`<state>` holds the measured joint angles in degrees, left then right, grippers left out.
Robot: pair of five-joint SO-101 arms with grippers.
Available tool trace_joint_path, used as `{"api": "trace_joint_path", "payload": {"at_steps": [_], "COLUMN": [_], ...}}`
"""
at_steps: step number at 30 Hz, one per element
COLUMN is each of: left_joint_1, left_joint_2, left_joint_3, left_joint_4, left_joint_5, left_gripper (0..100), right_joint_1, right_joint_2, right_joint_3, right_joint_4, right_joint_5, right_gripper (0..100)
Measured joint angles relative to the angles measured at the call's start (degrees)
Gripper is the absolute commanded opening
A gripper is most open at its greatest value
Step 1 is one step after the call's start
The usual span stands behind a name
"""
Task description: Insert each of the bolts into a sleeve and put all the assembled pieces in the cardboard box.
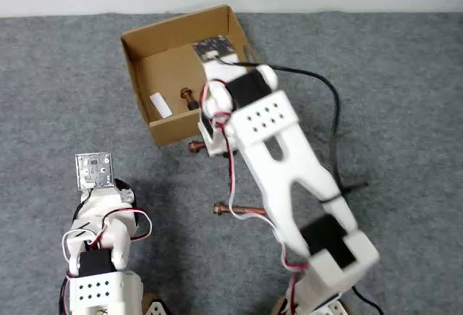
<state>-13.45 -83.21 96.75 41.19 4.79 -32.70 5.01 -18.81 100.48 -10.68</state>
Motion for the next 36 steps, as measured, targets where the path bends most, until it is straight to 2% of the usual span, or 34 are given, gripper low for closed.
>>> {"api": "trace_joint_path", "payload": {"at_steps": [4,8,14,23,29,31,36], "left_joint_1": [0.0,0.0,2.1,2.5,4.2,5.2,12.9], "left_joint_2": [0.0,0.0,0.0,0.0,0.0,0.1,0.1], "left_joint_3": [0.0,0.0,0.0,0.0,0.0,-1.5,-12.1], "left_joint_4": [0.0,0.0,0.0,0.0,0.1,2.4,16.8], "left_joint_5": [0.0,0.0,0.0,0.0,0.0,0.1,-0.2], "left_gripper": [0,0,0,1,1,1,1], "right_joint_1": [3.4,10.0,19.8,27.0,32.3,34.5,37.7], "right_joint_2": [-9.2,-17.6,-30.9,-52.1,-63.6,-66.3,-71.9], "right_joint_3": [10.7,20.3,34.8,58.7,67.3,69.5,74.7], "right_joint_4": [0.0,-0.7,-7.5,-15.8,-17.1,-17.1,-17.1], "right_joint_5": [-4.7,-7.0,-7.2,-7.2,-7.2,-7.2,-7.2], "right_gripper": [0.9,0.9,0.9,0.8,0.8,0.8,0.8]}}
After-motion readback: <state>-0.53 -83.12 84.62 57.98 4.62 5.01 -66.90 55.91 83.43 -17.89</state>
